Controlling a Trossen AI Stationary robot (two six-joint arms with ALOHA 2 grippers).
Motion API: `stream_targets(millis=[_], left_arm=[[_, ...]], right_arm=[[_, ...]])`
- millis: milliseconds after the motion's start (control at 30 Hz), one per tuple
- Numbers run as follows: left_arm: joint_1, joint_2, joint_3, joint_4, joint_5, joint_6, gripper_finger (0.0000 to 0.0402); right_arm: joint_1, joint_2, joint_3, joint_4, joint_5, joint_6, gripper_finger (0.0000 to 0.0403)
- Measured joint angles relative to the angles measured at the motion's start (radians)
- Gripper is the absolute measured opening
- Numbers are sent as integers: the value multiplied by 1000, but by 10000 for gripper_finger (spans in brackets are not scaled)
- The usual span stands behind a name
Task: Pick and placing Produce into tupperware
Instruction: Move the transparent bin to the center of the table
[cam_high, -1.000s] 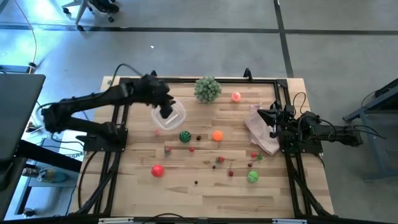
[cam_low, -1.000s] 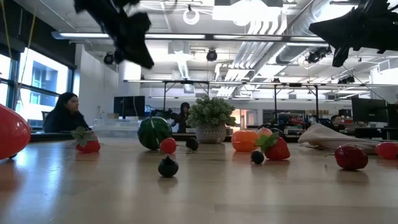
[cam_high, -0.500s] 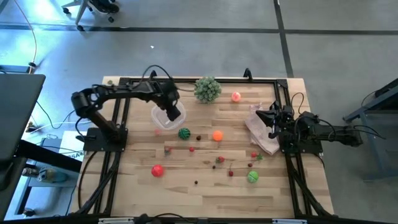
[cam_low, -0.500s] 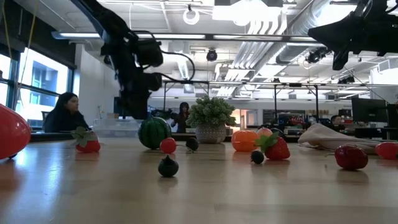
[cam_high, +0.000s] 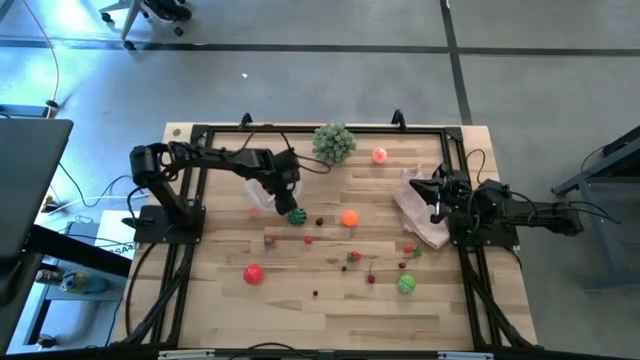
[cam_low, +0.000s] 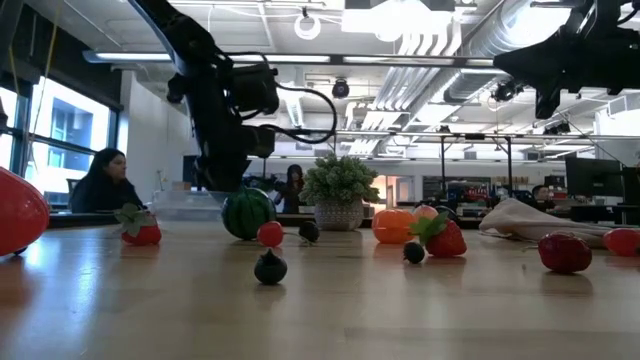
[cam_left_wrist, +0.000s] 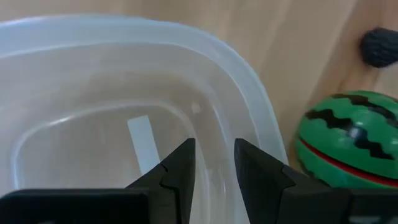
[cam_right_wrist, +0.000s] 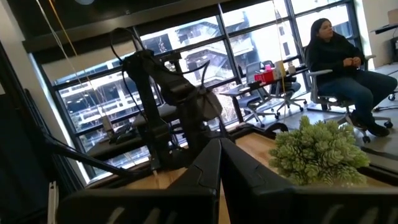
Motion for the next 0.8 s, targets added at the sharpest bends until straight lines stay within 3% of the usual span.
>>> stream_targets(millis=[267, 800], left_arm=[[-110, 0, 0, 7, 1, -49, 101], [-269, 0, 0, 176, 46, -104, 101]], right_arm=[[0, 0, 0, -7, 0, 3, 0], [0, 0, 0, -67, -5, 52, 0]])
